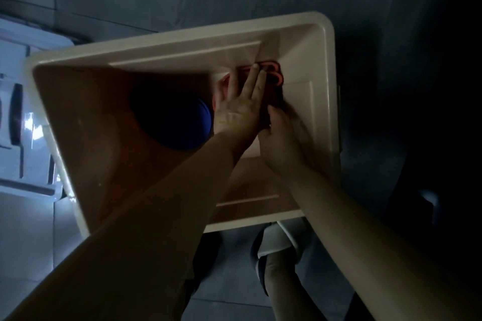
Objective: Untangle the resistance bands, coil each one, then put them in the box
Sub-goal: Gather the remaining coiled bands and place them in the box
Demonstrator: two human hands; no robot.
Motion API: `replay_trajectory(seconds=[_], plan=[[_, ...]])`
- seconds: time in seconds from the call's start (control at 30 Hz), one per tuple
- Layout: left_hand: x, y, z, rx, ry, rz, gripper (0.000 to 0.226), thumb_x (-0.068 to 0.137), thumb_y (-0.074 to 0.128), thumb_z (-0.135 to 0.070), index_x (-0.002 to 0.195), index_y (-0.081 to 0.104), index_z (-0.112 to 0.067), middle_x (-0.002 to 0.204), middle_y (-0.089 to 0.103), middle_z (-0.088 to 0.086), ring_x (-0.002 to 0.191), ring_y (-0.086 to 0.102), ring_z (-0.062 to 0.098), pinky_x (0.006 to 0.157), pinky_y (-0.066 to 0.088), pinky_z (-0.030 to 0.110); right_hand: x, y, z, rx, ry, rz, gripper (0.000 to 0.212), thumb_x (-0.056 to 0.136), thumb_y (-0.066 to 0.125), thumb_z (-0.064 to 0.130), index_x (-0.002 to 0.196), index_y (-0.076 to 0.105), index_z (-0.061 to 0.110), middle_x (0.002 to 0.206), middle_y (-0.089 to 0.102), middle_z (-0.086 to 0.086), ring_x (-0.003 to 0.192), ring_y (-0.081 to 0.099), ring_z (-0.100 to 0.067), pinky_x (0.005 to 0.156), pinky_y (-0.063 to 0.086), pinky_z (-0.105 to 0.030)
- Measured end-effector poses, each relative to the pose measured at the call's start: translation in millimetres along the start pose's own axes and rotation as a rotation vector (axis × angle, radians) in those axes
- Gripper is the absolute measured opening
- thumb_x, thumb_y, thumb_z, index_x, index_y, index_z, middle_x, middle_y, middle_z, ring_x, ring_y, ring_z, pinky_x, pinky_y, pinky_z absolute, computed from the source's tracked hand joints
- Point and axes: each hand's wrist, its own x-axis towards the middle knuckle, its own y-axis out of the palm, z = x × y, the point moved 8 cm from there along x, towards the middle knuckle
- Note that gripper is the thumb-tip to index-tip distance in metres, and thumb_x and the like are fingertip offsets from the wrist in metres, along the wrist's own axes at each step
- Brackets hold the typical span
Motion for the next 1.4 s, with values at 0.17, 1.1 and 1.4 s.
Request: replay_trajectory(seconds=[0.17,1.1,1.4], plan=[[-24.8,-21.1,21.4,-0.307,0.031,-0.307,0.059,0.094,0.044,-0.018,0.148,0.019,-0.016,0.156,0.014,0.005,0.144,0.008,0.025,0.116,0.007,0.041,10.1,-1.9,-1.3,0.033,0.012,-0.042,0.049,0.094,0.041,0.005,0.142,0.034,0.014,0.145,0.039,-0.005,0.134,0.036,-0.02,0.112,0.027,-0.029],[-379.7,-187.0,96.4,-0.511,-0.388,0.066,0.054,0.092,0.051,-0.017,0.141,0.029,-0.012,0.145,0.031,0.01,0.131,0.036,0.026,0.101,0.031,0.033,-297.3,-63.7,125.4,-0.327,-0.059,0.019,0.036,0.086,0.057,0.011,0.12,0.054,-0.001,0.117,0.054,-0.021,0.11,0.051,-0.033,0.092,0.038,-0.032],[-598.2,-242.0,125.7,-0.562,-0.47,0.047,0.051,0.093,0.052,-0.024,0.139,0.032,-0.011,0.139,0.04,0.013,0.123,0.046,0.027,0.101,0.039,0.037,-495.1,-32.5,179.9,-0.572,-0.167,0.159,0.045,0.092,0.052,0.021,0.134,0.042,0.009,0.139,0.039,-0.013,0.127,0.04,-0.027,0.104,0.032,-0.031]])
